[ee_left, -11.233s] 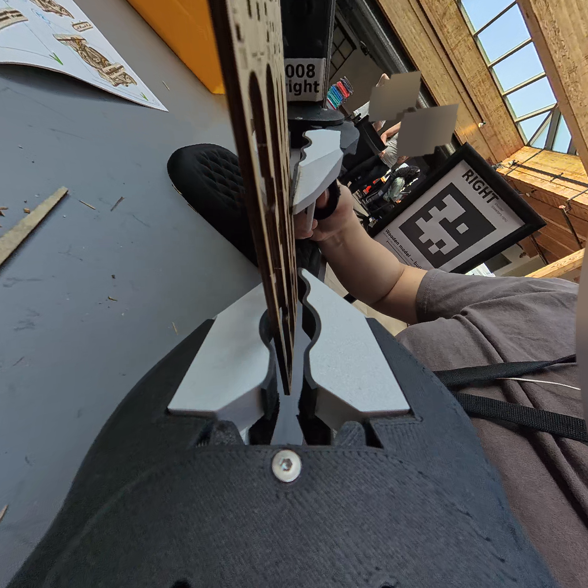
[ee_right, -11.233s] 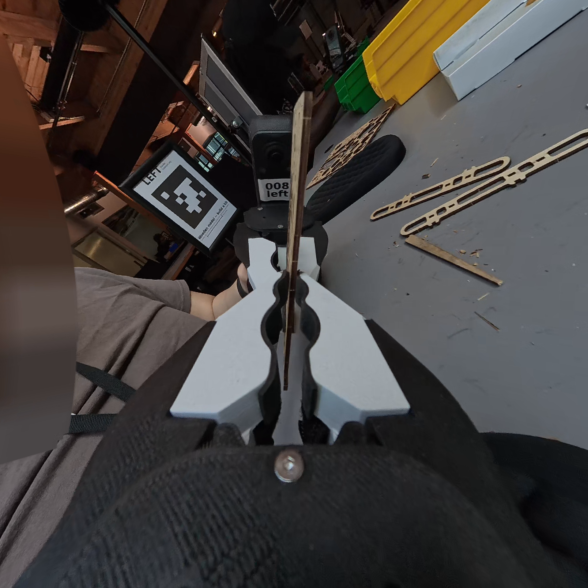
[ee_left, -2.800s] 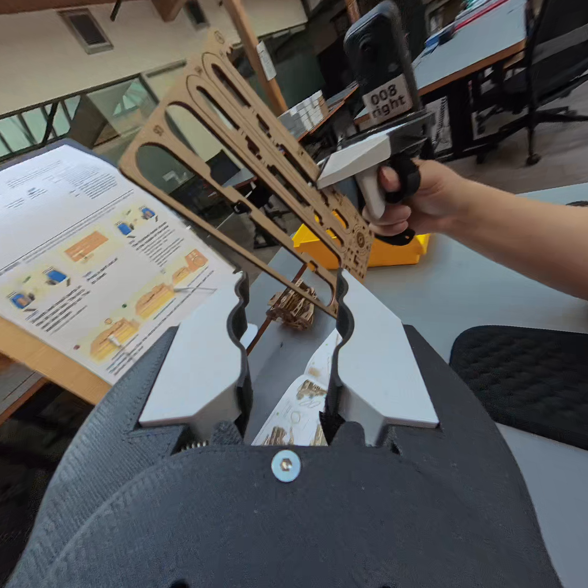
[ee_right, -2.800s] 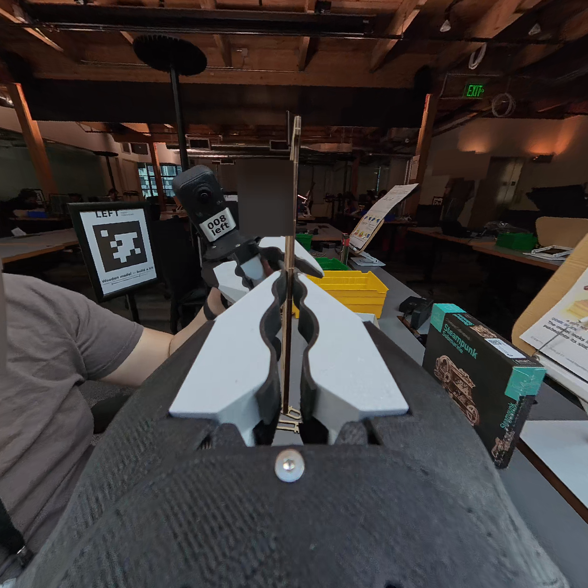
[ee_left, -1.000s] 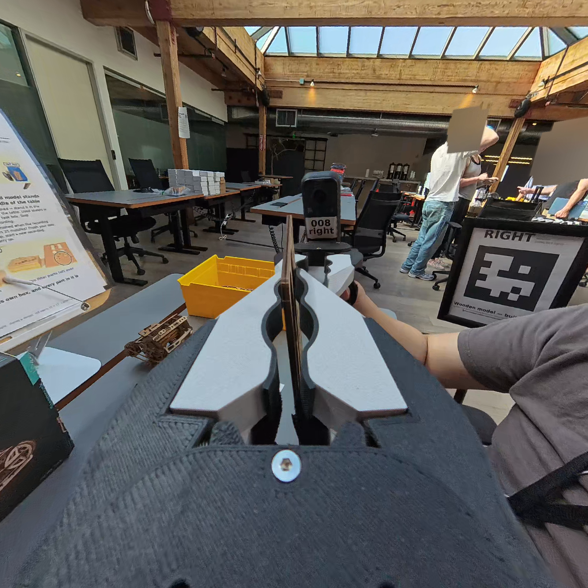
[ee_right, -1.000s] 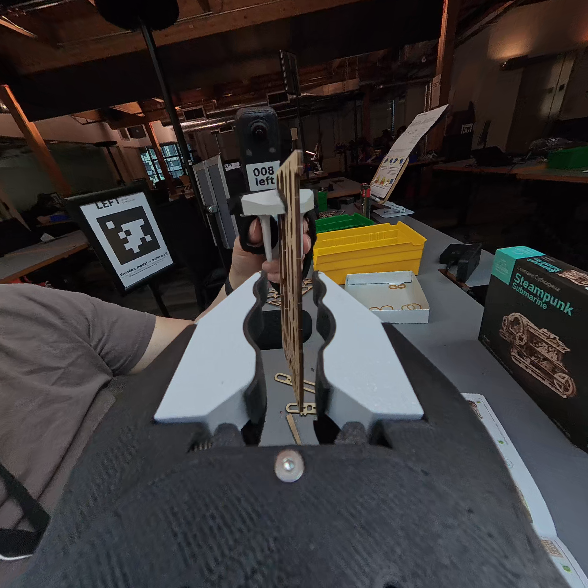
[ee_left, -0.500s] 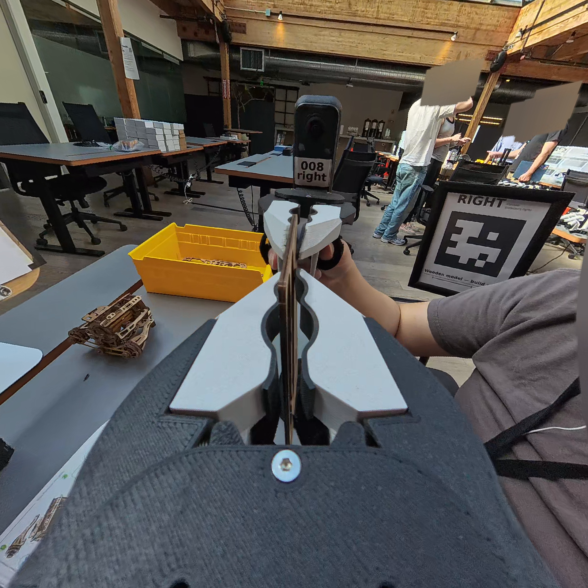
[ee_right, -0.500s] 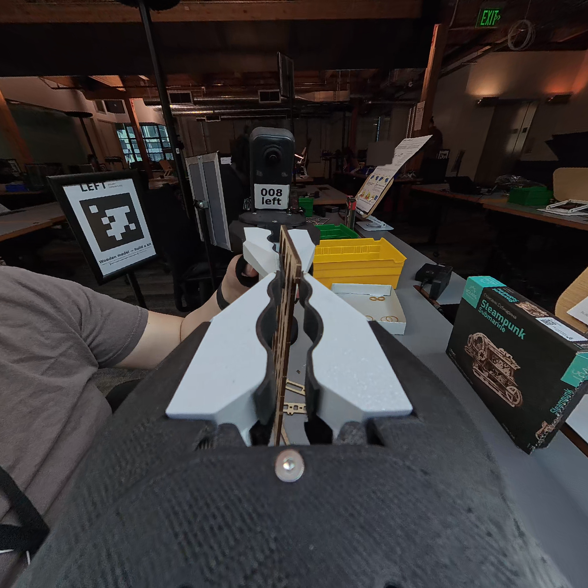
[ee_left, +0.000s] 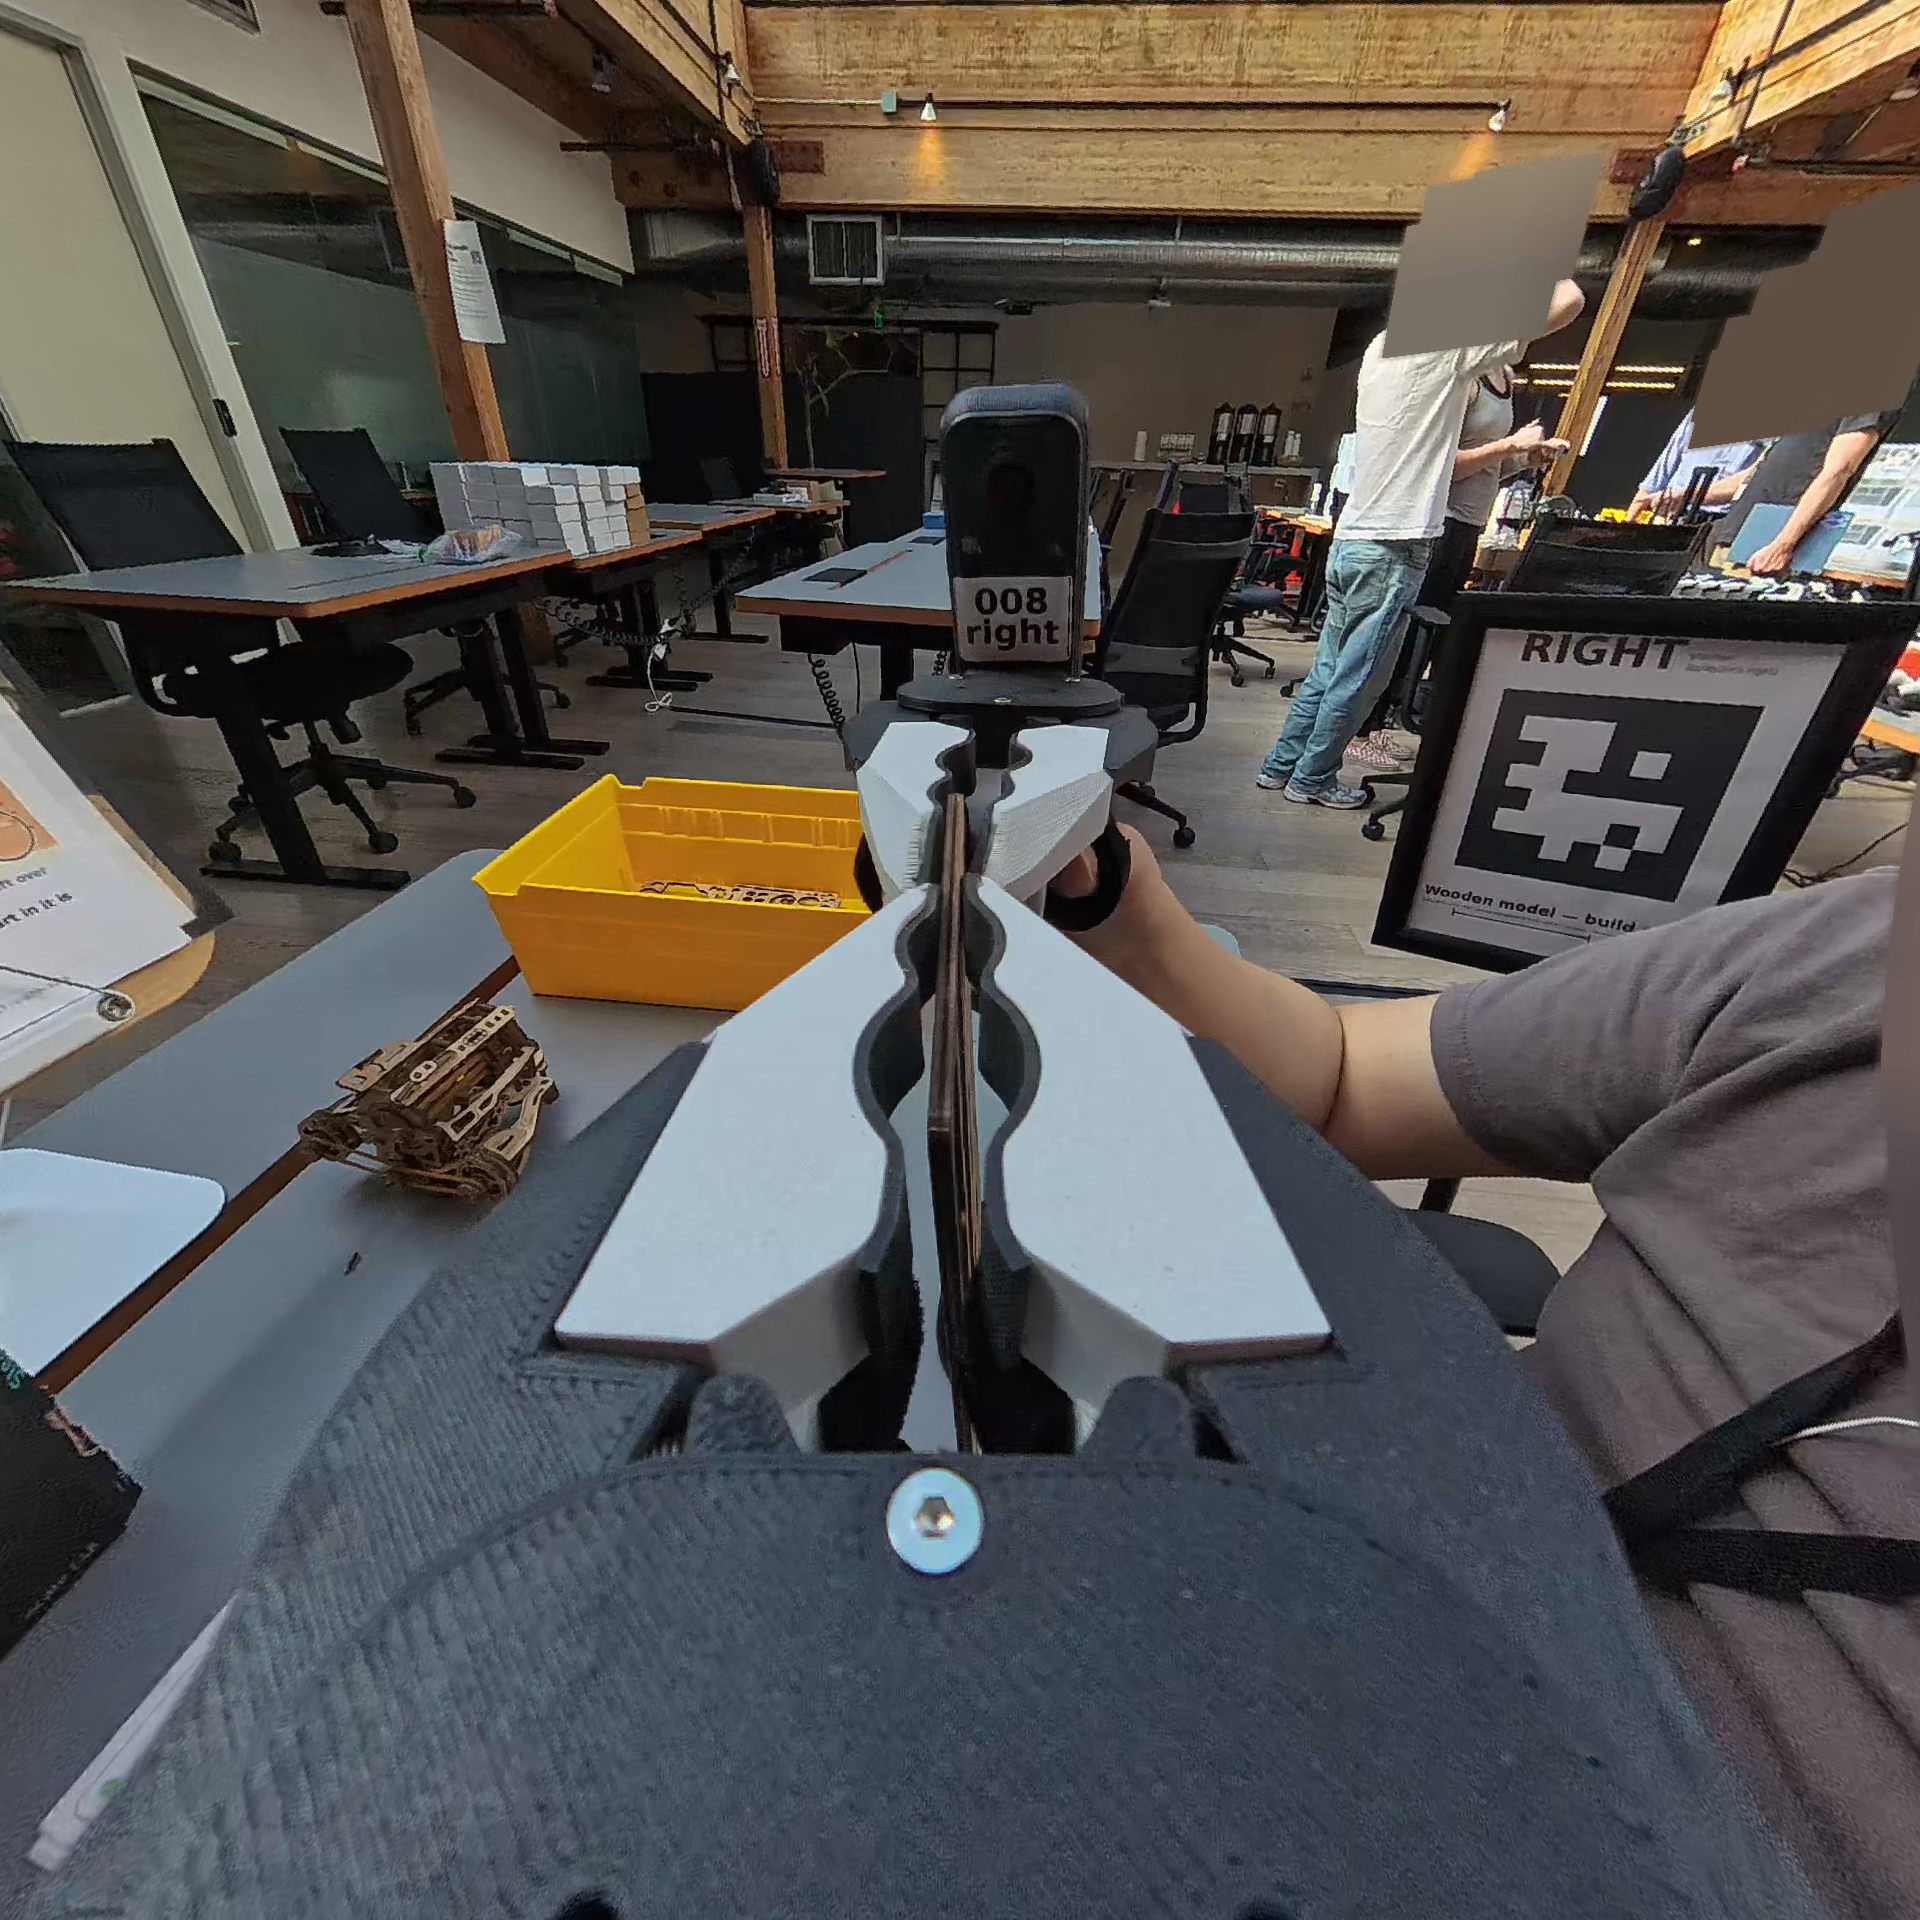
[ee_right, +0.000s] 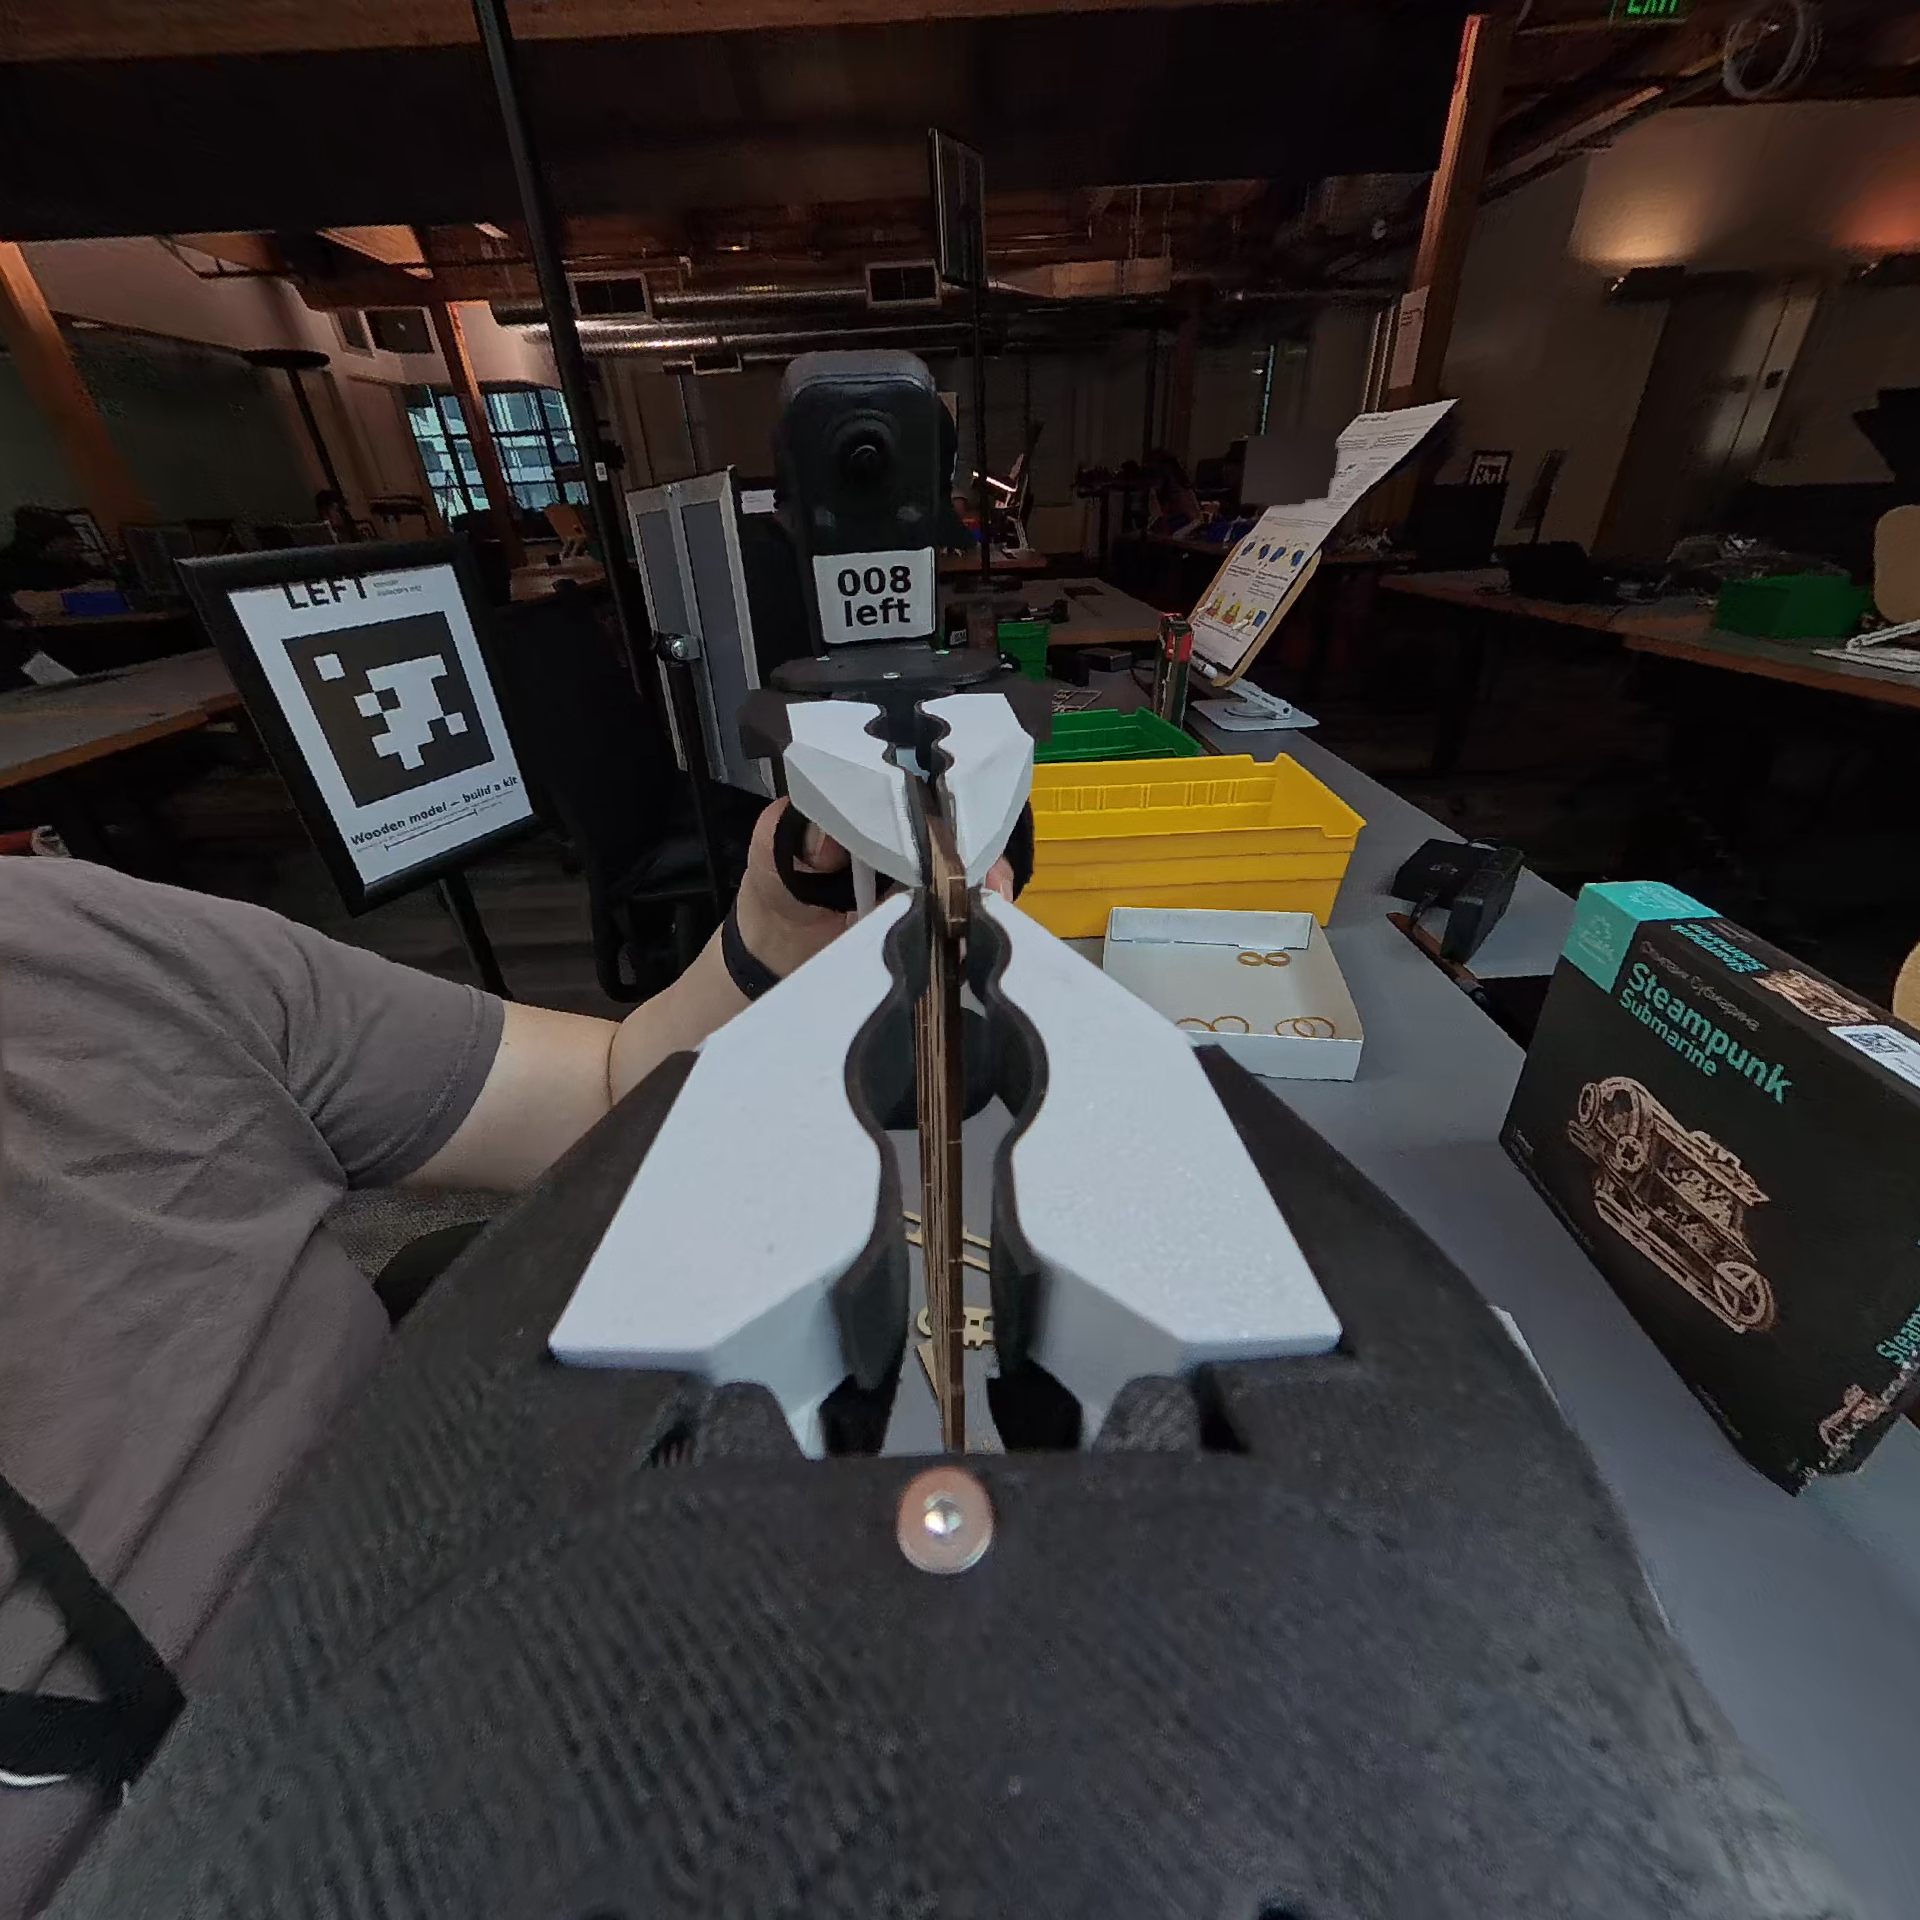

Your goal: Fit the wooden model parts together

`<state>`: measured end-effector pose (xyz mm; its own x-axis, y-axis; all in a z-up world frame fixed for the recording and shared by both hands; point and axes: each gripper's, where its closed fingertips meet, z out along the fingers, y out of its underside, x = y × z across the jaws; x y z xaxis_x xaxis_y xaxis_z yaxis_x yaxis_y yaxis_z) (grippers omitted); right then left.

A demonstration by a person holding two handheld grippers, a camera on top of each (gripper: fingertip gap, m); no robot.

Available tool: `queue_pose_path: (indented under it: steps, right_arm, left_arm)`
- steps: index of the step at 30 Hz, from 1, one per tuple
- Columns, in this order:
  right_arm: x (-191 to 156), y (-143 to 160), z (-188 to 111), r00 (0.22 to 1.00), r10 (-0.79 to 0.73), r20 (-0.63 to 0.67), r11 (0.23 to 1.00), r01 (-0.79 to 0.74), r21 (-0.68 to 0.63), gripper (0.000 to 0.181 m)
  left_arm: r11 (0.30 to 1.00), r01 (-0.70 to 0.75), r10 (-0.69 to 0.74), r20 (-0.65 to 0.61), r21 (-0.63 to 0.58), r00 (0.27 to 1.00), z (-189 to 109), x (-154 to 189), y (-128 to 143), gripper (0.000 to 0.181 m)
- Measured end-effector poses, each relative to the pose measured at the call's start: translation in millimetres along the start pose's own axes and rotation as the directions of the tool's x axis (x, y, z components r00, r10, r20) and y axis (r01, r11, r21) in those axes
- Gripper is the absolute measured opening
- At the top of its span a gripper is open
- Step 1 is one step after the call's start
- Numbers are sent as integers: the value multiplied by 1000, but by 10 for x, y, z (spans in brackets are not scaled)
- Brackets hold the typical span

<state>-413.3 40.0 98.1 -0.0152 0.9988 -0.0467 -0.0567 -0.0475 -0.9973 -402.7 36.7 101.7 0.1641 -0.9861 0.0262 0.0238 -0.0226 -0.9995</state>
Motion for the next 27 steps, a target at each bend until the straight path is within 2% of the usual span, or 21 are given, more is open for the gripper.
queue_pose_path:
  steps: [3, 6, 8, 12, 15, 17, 21, 26, 27]
  right_arm:
    - [45, -32, -22, 999, 34, -22, 998, -32, 48, 1]
    - [-4, 106, -43, 993, 119, 1, 993, -118, 27, 0]
    - [-85, 362, -64, 979, 203, 19, 977, -201, -71, 0]
    - [-197, 999, -80, 939, 345, 5, 913, -334, -233, 0]
    - [-317, 1344, 6, 885, 463, 43, 836, -419, -354, 0]
    - [-321, 1499, 72, 877, 479, 30, 807, -426, -408, 0]
    - [-360, 1679, 236, 869, 493, 32, 776, -423, -468, 0]
    - [-332, 1800, 462, 868, 493, -58, 789, -474, -392, 22]
    - [-355, 1820, 491, 864, 497, -80, 791, -489, -368, 19]
  left_arm:
    - [999, 48, -48, -6, 1, 999, 4, -35, 29, 0]
    - [992, 123, -123, -48, -12, 991, 7, 22, 180, 0]
    - [984, 166, -171, -74, -69, 983, -32, 114, 453, 9]
    - [937, 292, -315, -106, -190, 943, -117, 241, 1075, 11]
    - [882, 390, -433, -128, -265, 892, -185, 318, 1383, 5]
    - [861, 417, -463, -110, -290, 879, -260, 326, 1528, 0]
    - [851, 452, -479, -45, -267, 877, -444, 324, 1696, 0]
    - [860, 492, -475, 139, -133, 869, -726, 285, 1842, 1]
    - [857, 508, -492, 160, -82, 856, -786, 292, 1836, 0]
